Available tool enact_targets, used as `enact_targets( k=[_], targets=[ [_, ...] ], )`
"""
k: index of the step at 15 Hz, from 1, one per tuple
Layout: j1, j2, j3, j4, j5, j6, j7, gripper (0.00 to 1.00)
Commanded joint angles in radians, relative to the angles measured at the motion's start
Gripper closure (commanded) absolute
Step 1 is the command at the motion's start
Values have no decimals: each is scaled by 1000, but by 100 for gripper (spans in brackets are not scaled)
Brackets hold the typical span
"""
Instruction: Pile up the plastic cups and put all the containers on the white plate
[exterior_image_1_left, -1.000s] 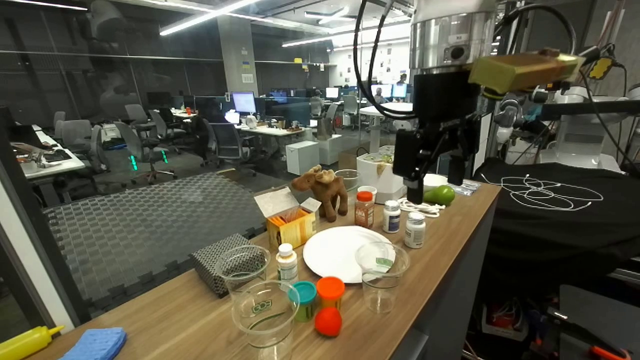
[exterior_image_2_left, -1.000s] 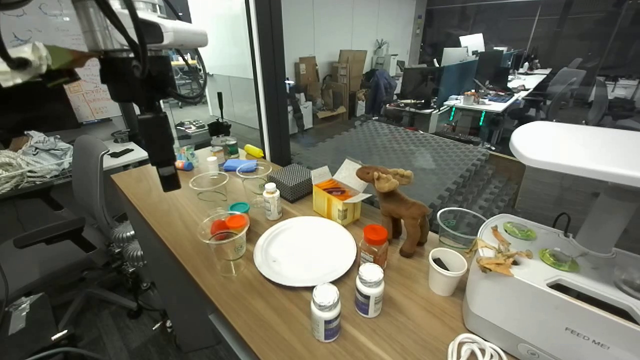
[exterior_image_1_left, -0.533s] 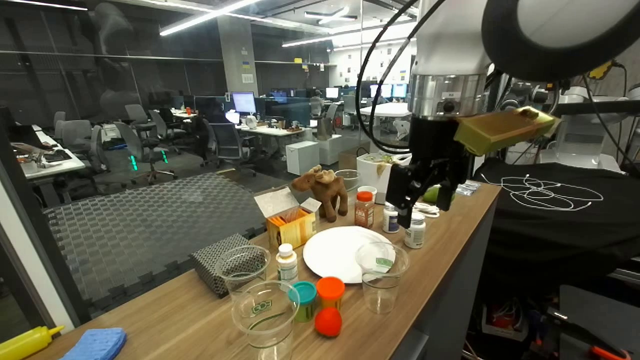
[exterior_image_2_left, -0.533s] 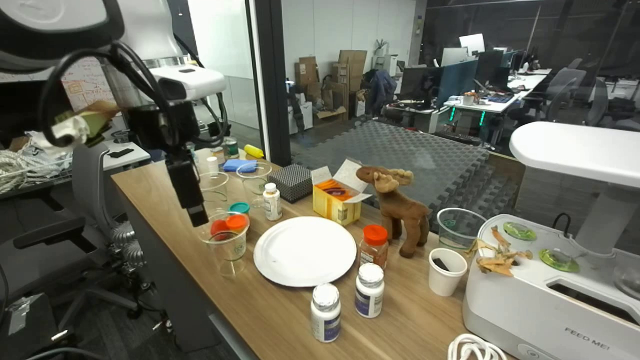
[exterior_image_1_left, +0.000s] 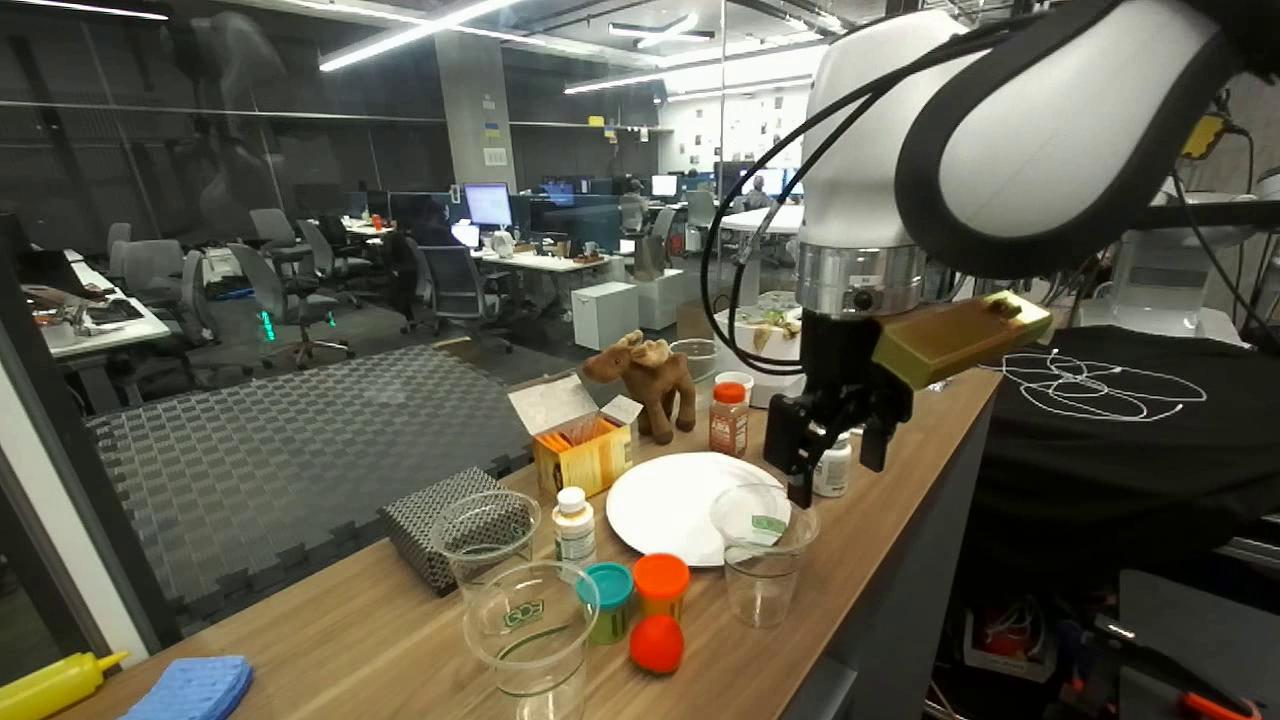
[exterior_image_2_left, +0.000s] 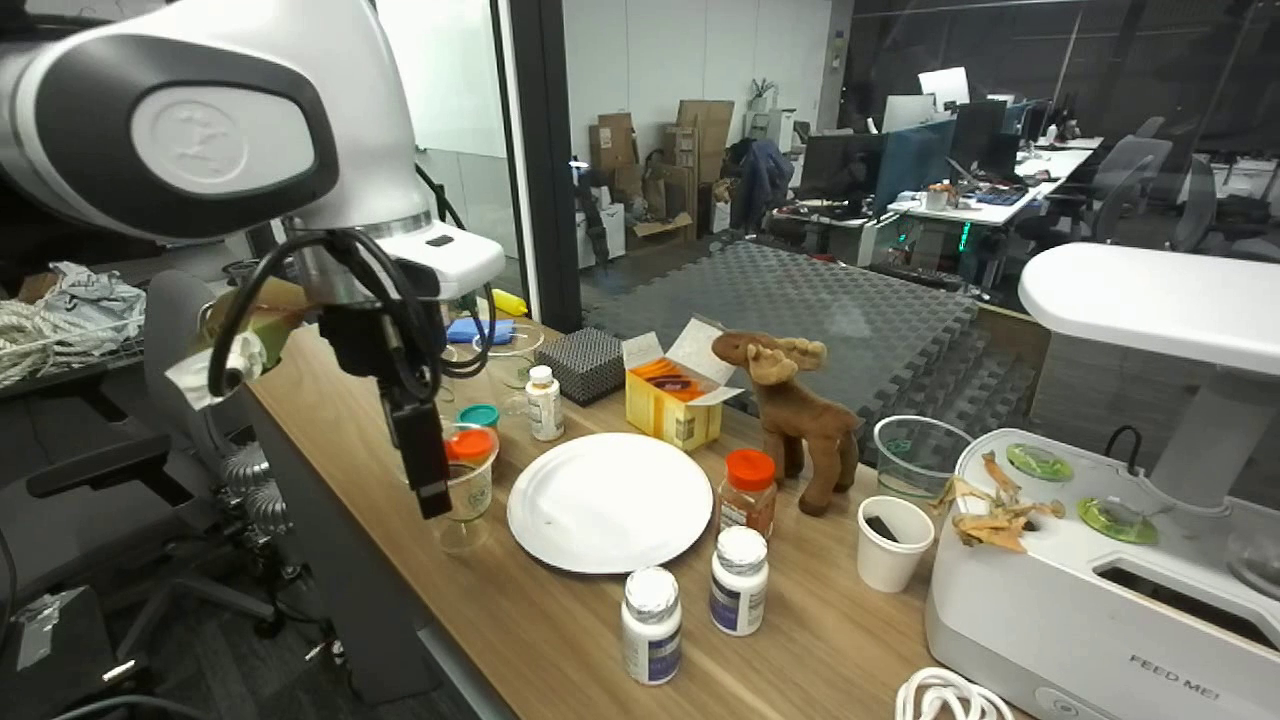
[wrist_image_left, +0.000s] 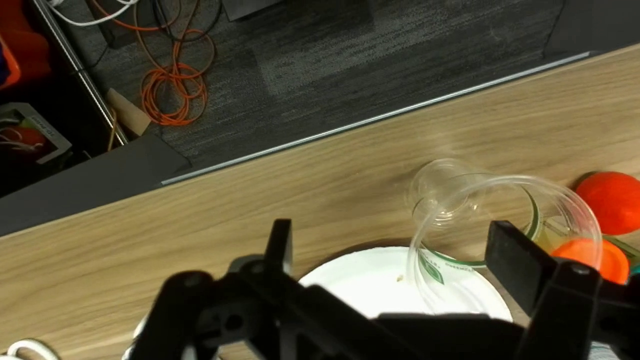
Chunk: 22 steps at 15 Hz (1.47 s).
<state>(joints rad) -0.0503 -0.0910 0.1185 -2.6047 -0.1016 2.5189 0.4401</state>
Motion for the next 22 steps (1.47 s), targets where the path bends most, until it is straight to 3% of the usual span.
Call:
enact_targets(
  k=[1,3,5,9,14,16,22],
  targets=[
    [25,73,-38,54,58,26,-72,0],
    [31,102,-52,78,111,28,-114,0],
    [36,132,-59,103,163,30,-151,26],
    [45,172,-64,128,194,34,-159,58],
    [59,173,-77,118,134,32,-111,96],
    [58,157,-81,112,152,13,-128,100],
    [50,65,-84,107,234,-72,-163,98]
  ],
)
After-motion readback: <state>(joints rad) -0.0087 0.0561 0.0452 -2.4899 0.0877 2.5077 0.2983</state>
